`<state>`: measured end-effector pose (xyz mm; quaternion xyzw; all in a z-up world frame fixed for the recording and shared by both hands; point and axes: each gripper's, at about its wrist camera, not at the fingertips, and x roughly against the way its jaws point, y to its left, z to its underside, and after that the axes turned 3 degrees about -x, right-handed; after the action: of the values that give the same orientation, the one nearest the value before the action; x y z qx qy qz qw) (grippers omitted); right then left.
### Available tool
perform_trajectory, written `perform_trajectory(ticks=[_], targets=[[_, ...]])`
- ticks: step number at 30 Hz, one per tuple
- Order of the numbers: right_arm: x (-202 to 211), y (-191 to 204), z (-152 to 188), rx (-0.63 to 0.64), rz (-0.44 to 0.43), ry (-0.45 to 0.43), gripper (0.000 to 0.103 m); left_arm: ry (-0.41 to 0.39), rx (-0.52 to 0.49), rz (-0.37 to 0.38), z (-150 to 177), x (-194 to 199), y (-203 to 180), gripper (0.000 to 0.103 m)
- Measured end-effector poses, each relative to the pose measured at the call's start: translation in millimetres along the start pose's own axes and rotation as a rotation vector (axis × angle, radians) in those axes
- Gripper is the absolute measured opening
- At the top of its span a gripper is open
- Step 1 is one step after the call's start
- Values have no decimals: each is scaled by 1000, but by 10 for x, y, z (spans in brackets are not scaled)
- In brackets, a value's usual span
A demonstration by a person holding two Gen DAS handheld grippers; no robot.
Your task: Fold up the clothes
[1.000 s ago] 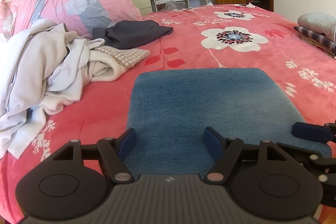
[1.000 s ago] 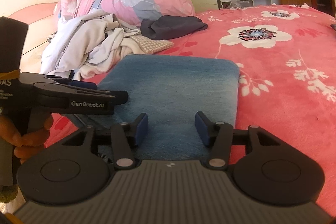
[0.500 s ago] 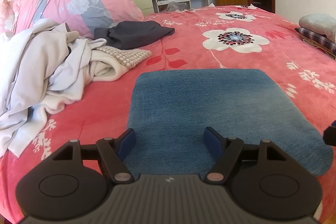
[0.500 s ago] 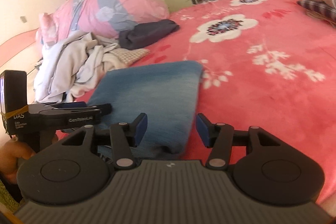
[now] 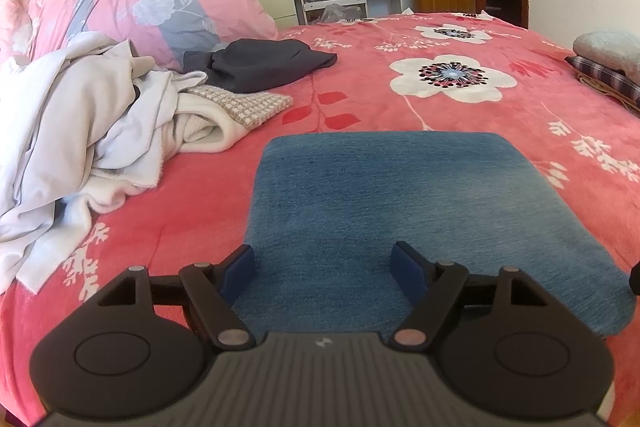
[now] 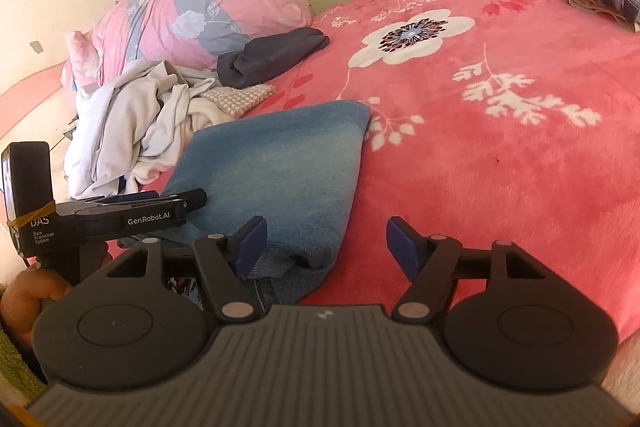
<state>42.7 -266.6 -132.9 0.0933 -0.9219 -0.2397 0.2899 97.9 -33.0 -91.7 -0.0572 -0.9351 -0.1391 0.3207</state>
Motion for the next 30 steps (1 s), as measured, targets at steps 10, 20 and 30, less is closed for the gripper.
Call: perform_trajectory(ticks=[10,20,30], targets=[[-26,-33,21,-21,-9,14,68,2,-6,-2,0,1,2,77],[-35,-58,36,-34,-14,20,71,1,-8,-4,1,0,-3,77],[-43,-73,46,-46,-18,23,72,2,-9,-4,3,-5,0,77]])
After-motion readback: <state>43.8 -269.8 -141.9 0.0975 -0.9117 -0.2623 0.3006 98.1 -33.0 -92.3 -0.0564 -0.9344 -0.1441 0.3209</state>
